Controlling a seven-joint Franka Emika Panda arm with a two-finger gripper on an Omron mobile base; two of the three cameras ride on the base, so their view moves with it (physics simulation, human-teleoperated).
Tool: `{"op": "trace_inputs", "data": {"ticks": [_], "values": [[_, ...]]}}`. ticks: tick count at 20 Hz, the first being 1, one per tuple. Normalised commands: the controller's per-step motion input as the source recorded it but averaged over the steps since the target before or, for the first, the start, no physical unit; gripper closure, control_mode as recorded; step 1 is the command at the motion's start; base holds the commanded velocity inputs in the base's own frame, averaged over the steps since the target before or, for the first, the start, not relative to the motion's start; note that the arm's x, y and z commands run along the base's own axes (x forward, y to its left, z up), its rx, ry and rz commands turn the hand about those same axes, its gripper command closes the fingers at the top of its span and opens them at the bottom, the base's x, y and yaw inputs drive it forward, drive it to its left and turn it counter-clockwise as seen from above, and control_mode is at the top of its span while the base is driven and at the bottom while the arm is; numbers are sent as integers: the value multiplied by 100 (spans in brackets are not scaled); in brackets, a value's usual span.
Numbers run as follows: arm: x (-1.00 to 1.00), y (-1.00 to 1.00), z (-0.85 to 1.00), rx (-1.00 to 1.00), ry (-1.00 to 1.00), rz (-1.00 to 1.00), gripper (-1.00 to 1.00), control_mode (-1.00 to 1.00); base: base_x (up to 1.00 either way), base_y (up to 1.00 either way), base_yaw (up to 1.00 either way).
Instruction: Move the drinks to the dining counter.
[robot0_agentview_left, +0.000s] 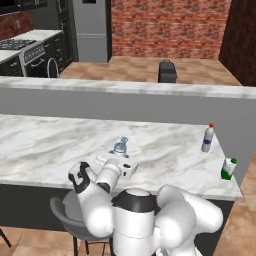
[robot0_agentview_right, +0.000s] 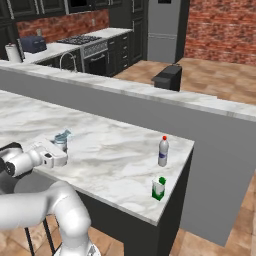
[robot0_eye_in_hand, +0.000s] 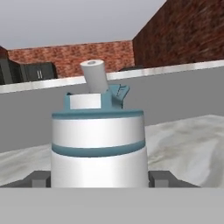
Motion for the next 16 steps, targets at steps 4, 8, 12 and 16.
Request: {"op": "trace_inputs", "data": {"ticks": [4, 8, 12, 16], "values": [[-24, 84, -13, -13, -4, -20, 100, -100, 0, 0, 0], [-50, 94, -20, -10, -10, -22, 100, -100, 0, 0, 0], [-22, 69, -14, -9, -9, -20, 100, -100, 0, 0, 0], [0, 38, -5, -9, -4, -18, 100, -100, 0, 0, 0]]}}
